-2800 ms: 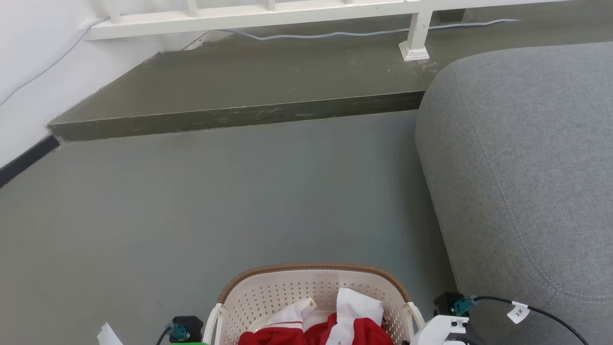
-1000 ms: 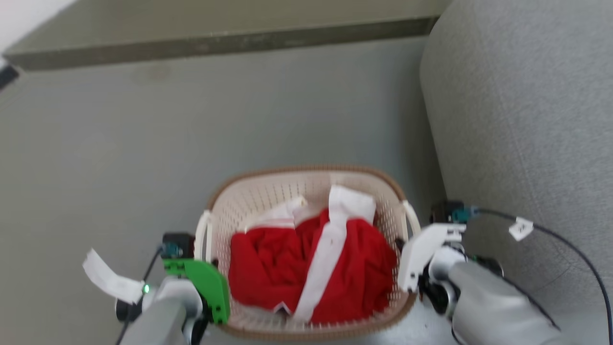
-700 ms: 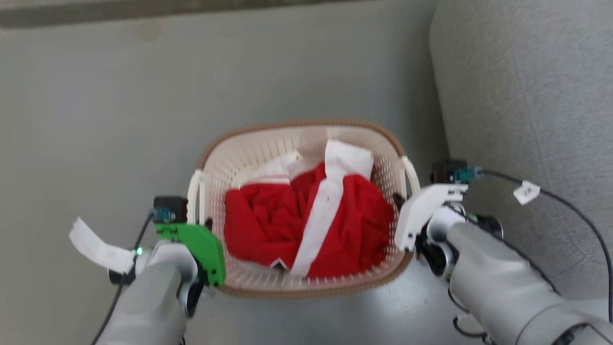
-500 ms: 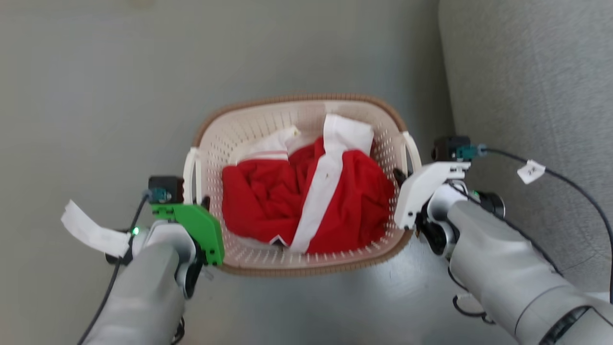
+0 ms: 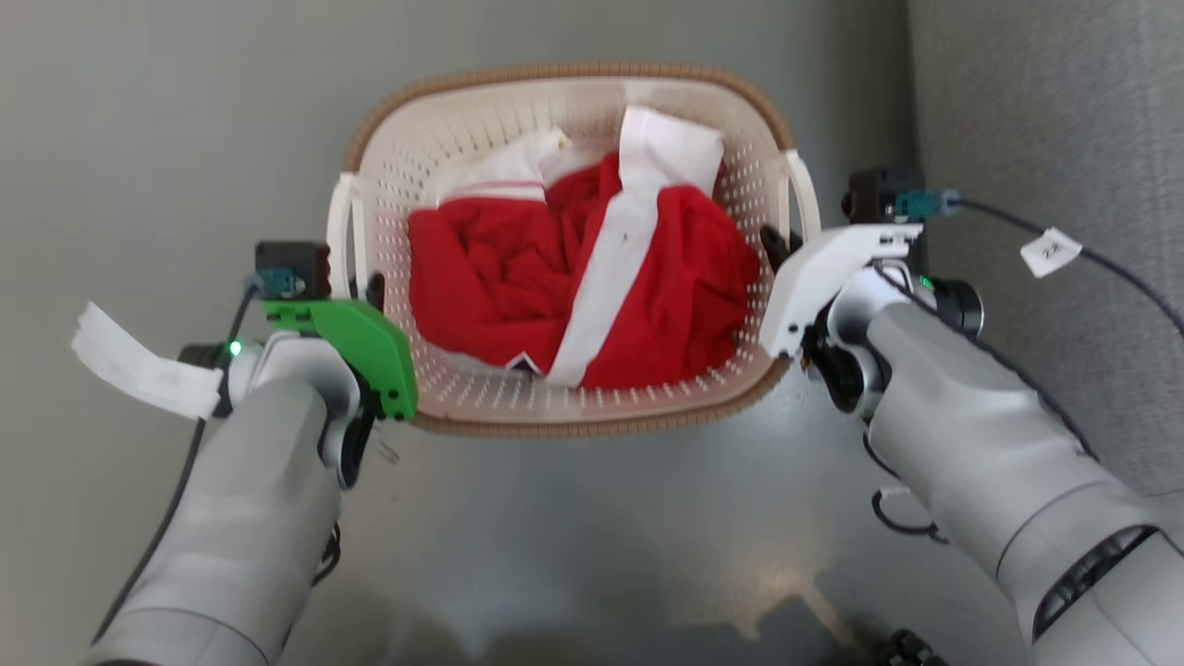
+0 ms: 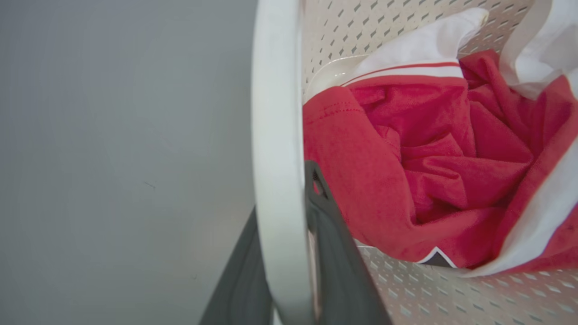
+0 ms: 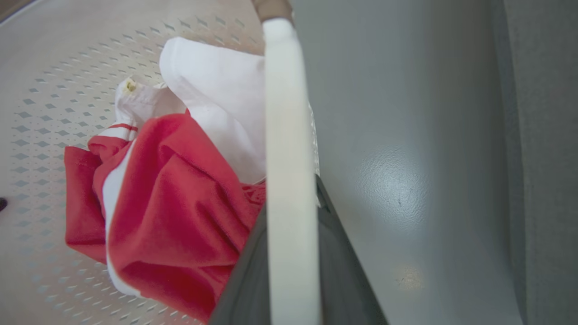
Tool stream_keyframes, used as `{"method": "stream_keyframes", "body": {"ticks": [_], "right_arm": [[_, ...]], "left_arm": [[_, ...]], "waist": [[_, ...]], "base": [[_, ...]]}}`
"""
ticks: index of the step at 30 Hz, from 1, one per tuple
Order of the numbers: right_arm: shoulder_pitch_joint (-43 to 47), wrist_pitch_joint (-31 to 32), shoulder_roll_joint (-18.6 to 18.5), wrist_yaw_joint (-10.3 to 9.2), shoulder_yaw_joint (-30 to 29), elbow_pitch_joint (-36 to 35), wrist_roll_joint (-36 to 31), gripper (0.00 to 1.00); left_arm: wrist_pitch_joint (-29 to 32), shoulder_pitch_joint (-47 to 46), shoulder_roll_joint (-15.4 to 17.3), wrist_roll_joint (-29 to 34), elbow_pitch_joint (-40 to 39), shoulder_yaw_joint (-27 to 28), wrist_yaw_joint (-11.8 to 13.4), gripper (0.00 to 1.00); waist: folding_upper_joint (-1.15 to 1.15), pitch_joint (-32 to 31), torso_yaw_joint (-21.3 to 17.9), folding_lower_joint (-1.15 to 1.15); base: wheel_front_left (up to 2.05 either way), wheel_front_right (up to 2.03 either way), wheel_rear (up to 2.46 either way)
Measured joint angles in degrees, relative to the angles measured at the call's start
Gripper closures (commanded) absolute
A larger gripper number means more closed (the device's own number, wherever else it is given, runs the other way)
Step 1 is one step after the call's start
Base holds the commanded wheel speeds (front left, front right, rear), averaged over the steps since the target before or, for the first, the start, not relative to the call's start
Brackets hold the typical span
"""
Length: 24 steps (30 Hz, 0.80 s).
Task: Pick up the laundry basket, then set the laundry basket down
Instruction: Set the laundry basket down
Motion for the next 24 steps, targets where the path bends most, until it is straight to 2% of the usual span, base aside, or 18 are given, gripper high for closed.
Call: {"method": "stream_keyframes", "body": {"ticks": [15, 24], "right_arm": [[-7.7, -2.4, -0.2, 0.05, -0.5, 0.3, -0.3, 1.00], [-8.1, -3.6, -0.2, 0.83, -0.3, 1.2, -0.3, 1.00]], "left_arm": [[-2.2, -7.2, 0.3, 0.3, -0.8, 1.0, 0.6, 1.00], [-3.8, -7.7, 0.3, 0.6, 0.1, 1.0, 0.5, 1.00]], "waist": [[0.00, 11.6, 0.0, 0.00], [0.00, 15.0, 0.1, 0.00]], "base": [[0.00, 0.00, 0.00], [0.00, 0.00, 0.00]]}}
